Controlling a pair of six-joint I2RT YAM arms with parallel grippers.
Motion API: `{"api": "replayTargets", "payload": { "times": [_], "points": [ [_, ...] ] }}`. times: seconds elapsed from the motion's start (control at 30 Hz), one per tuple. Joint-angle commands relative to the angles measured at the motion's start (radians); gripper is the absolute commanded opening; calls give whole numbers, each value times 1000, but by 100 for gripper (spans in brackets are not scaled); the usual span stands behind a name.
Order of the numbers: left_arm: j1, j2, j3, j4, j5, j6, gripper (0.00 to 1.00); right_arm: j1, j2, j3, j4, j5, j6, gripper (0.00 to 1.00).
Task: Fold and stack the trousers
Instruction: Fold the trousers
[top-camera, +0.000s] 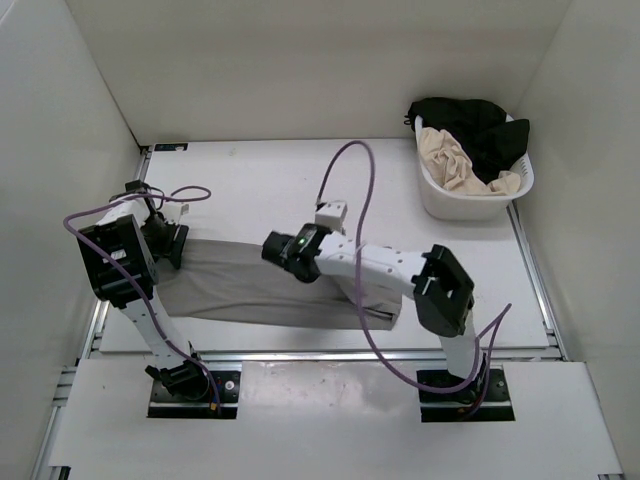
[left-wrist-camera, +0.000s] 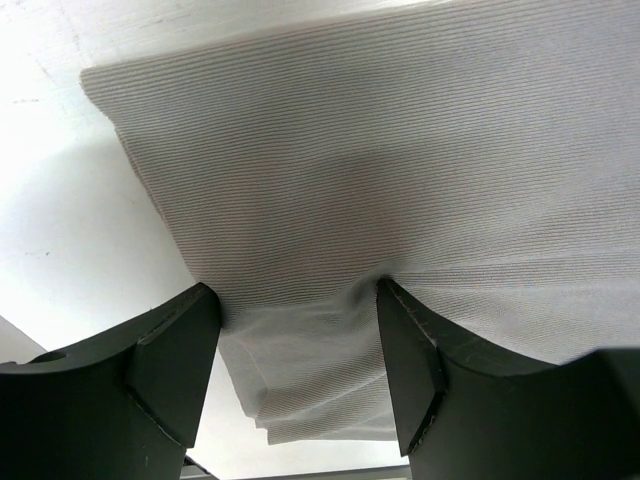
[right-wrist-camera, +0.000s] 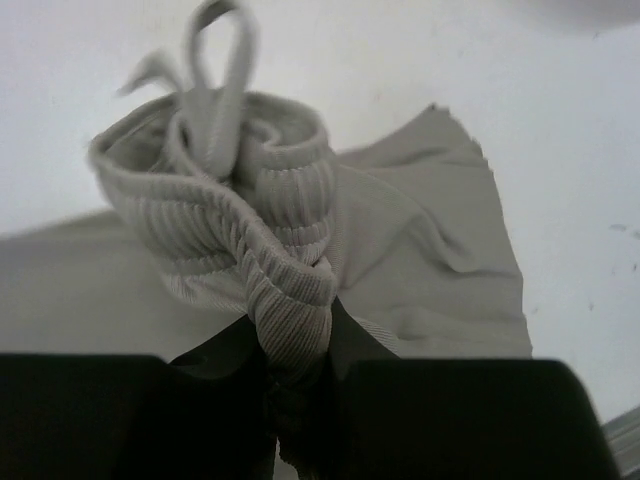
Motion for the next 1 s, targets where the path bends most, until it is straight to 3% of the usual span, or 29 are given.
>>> {"api": "replayTargets", "payload": {
  "times": [0.0,0.33,0.5,0.57,0.63,0.73,0.87,0.97],
  "points": [
    [3,-48,-5,5,48,31,74,70,25,52,-147,47,196,0],
    [3,-9,38,5,37,40,75,197,192,260,-142,41,239,0],
    [3,0,47,5,37,40,77,197,246,207,52,-59,130,0],
    [3,9,47,5,28,40,77,197,284,207,172,-105,54,17],
    [3,9,56,5,28,40,77,197,328,230,224,-161,-70,42],
    [3,0,65,5,19,40,80,235,326,254,324,-181,-274,61],
    [3,-9,148,-19,19,31,82,260,226,241,552,-276,-533,64],
    [14,-38,214,-41,45,11,84,260,137,216,655,-406,-608,63]
  ]
}}
